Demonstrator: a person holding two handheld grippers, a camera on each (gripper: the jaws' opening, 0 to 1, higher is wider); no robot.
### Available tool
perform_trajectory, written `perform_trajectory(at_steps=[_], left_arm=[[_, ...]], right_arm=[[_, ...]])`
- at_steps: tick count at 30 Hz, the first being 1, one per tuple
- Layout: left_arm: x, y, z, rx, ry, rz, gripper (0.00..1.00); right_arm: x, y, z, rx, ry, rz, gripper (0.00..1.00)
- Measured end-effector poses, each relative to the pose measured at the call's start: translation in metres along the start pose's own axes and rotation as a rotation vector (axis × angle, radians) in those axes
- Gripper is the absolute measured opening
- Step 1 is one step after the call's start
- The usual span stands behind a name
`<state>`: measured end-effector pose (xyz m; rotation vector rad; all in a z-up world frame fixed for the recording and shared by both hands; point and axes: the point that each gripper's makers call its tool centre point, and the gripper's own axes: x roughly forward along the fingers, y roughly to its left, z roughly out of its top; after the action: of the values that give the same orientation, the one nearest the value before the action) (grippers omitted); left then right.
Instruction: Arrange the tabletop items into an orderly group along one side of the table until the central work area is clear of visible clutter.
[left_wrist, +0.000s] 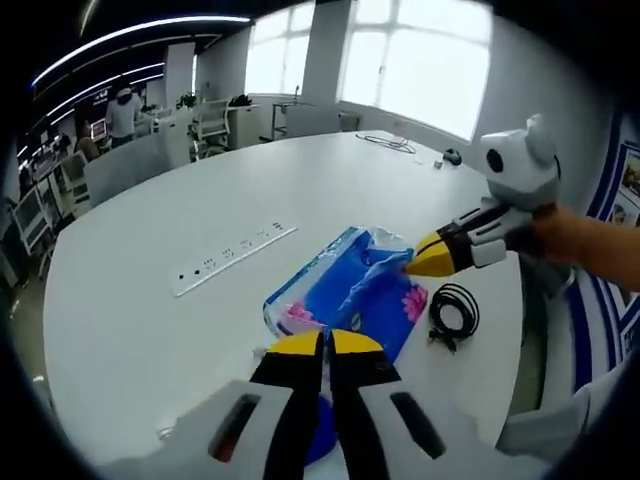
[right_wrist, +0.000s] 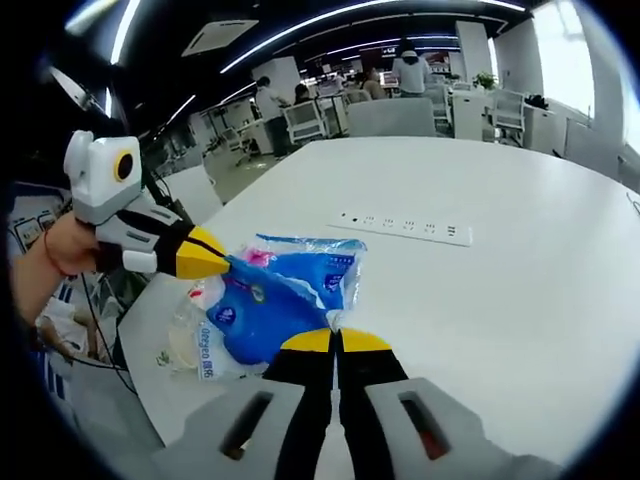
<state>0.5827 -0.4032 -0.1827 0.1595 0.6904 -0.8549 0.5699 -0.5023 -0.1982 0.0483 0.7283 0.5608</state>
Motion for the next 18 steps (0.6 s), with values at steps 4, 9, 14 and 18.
perform_trajectory(at_steps=[4, 9, 14, 18], left_arm=[[0.008, -0.008, 0.007, 0.009, -0.001, -0.014, 0.0], [0.021, -0.019, 0.016, 0.012, -0.002, -0.037, 0.0], [0.032, -0.028, 0.024, 0.023, -0.003, -0.054, 0.0], [0.043, -0.037, 0.029, 0.033, -0.002, -0.068, 0.0]], right_arm=[[-0.008, -0.011, 0.0, 0.002, -0.006, -0.02, 0.0], [-0.019, -0.027, -0.001, 0.012, -0.013, -0.046, 0.0], [-0.03, -0.04, -0.004, 0.021, -0.02, -0.068, 0.0], [-0.039, -0.052, -0.008, 0.032, -0.024, -0.084, 0.0]])
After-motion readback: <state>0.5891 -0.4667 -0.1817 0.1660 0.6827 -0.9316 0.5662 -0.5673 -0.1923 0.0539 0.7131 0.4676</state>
